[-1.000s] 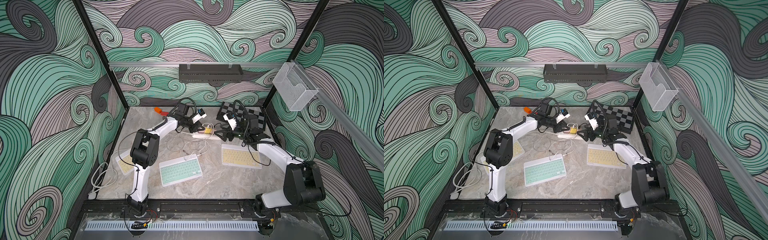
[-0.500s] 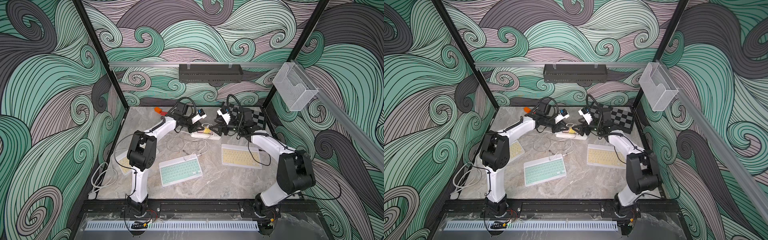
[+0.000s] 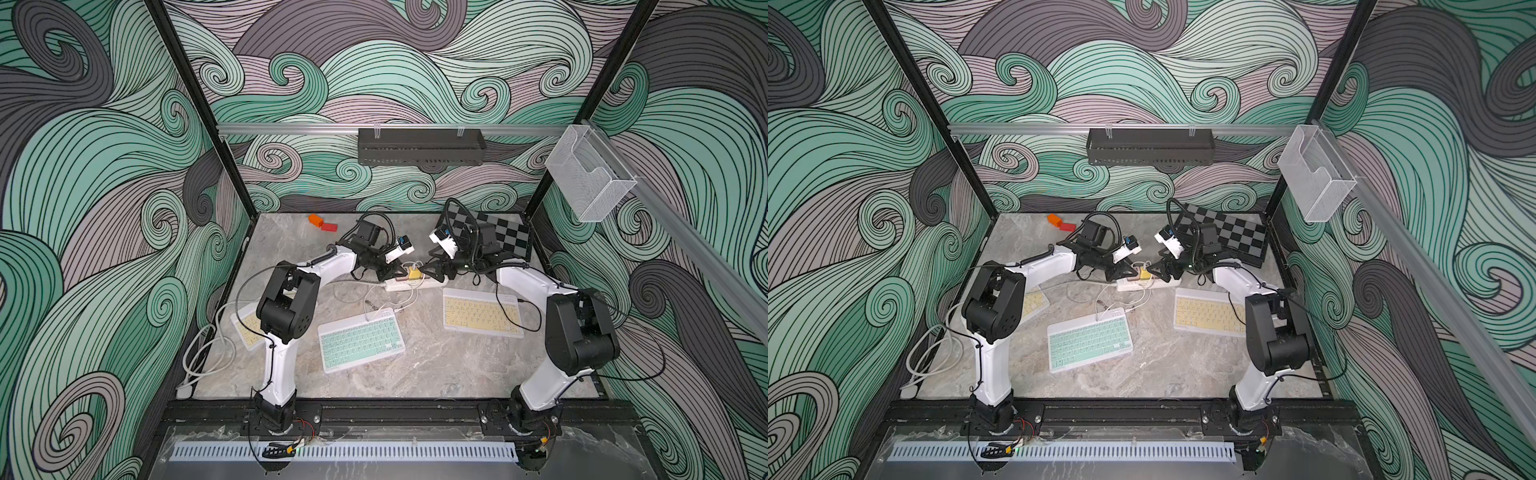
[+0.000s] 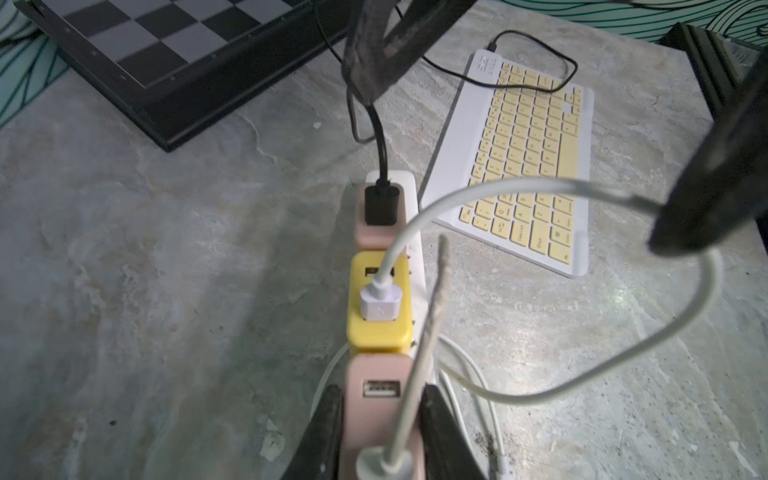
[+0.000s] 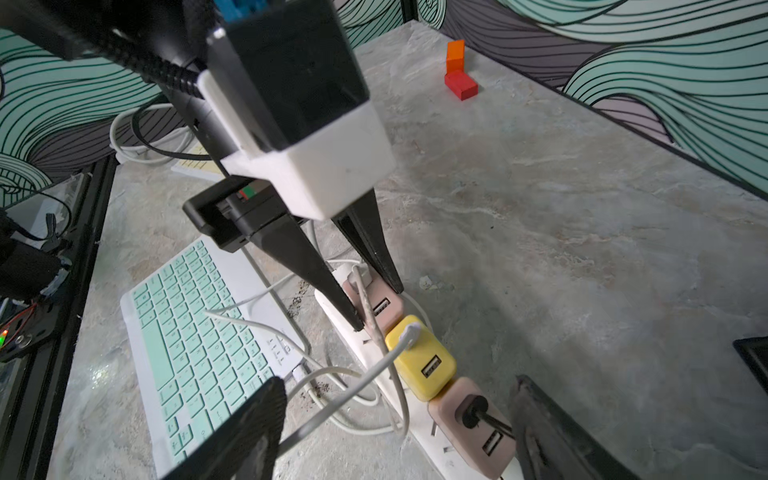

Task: Unplug the wireless keyboard
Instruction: Place the socket at the center of the board, then pick up the socket from the center of the board.

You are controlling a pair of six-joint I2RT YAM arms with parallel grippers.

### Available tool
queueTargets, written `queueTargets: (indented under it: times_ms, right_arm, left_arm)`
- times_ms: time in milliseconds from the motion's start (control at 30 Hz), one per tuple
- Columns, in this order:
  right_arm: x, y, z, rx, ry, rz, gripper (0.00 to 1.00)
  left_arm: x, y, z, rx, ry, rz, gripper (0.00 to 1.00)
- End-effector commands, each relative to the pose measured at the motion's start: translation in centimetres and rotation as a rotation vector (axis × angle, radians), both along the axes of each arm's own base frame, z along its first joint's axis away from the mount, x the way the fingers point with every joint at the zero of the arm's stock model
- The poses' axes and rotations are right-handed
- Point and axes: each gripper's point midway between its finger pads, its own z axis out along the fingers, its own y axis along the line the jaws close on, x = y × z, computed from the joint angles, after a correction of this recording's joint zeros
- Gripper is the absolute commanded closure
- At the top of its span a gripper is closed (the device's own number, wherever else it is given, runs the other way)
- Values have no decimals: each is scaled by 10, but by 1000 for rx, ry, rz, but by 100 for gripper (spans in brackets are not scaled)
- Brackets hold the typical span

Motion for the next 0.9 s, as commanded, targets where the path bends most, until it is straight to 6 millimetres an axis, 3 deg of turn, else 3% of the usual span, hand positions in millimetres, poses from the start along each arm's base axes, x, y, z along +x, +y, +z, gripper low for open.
queueTargets:
  times_ms: [0, 133, 233, 400, 533, 667, 767, 867]
  right_arm:
    - [-1, 2, 5, -34, -64, 53, 17]
    - [-3, 2, -1, -38, -45, 50, 17]
    - [-5, 1, -6, -49, -33, 43, 18]
    - [-5, 0, -5, -53, -36, 37, 17]
    - [-6, -1, -4, -59, -43, 33, 17]
    - [-5, -1, -7, -59, -36, 28, 17]
    - [-4, -2, -7, -57, -23, 14, 17]
    - [-1, -2, -6, -51, -13, -7, 17]
  left_arm:
    - [11, -6, 0, 4, -26, 27, 84]
    - [16, 0, -5, 32, 13, 98, 71]
    - [17, 6, -1, 45, 46, 162, 48]
    - [2, 31, -3, 169, 146, 259, 36]
    - [-3, 64, -8, 255, 156, 372, 36]
    - [-1, 80, -7, 286, 207, 472, 39]
    - [-6, 75, 4, 258, 443, 619, 57]
    - [-22, 48, 12, 80, 675, 692, 58]
